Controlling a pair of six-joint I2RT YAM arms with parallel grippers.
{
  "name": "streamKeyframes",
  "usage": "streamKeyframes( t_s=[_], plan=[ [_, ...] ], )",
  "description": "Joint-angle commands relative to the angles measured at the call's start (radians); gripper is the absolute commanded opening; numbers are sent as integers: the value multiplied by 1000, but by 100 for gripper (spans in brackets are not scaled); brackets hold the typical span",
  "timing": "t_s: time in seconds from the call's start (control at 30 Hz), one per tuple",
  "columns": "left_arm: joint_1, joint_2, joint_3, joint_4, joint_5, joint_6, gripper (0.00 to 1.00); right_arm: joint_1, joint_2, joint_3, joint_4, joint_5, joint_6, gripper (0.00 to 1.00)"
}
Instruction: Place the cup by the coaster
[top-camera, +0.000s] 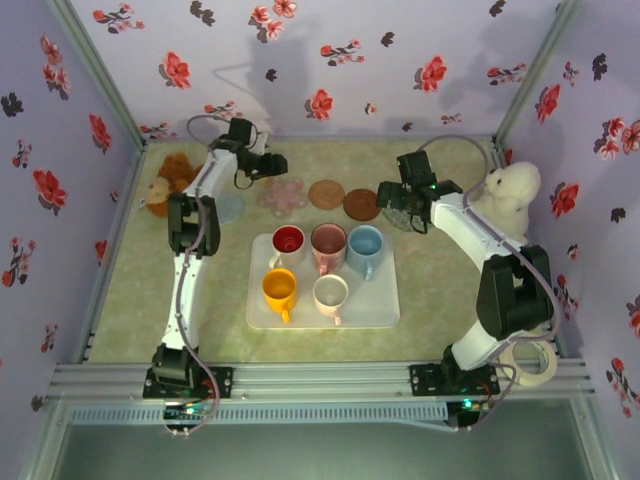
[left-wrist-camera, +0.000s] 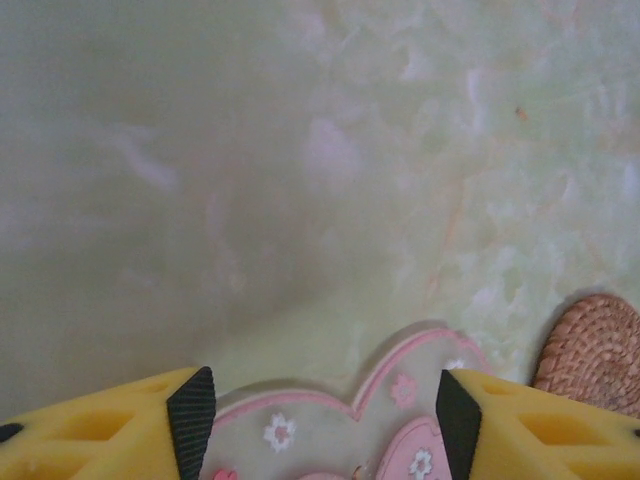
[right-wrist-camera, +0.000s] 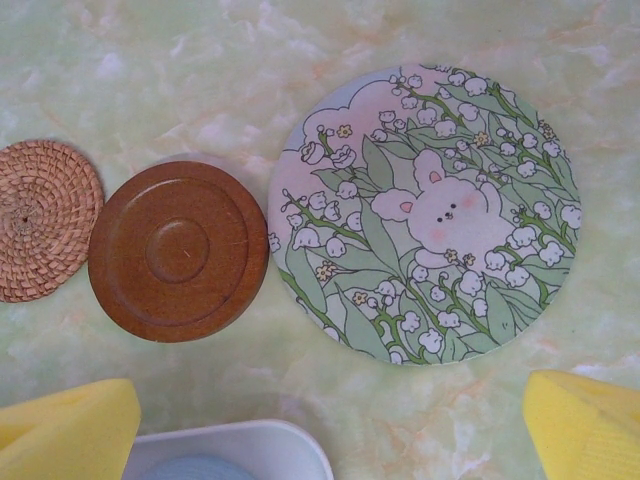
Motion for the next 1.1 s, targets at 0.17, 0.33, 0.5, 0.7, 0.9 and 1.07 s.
streamKeyframes(
  t_s=[0.17,0.33,0.5,0.7,0.9,1.07],
  plan=[
    [-3,-78,-171,-177,-35,113,54,5,-12,6,-12,6,-5,99],
    [7,-147,-286,-183,-89,139,53,5,-16,-2,-7,1,-3,99],
    [25,-185,-321,-168,-106,127,53,8,-18,-2,-2,-2,-4,99],
    [37,-199,-260,-160,-95,84,56,8,-22,6,-4,-10,-7,99],
    [39,-320,-256,-162,-108,66,63,10,-43,34,-35,-26,-26,99],
    [39,-459,-329,-201,-129,63,64,11,-93,47,-101,-60,-40,99]
  ],
)
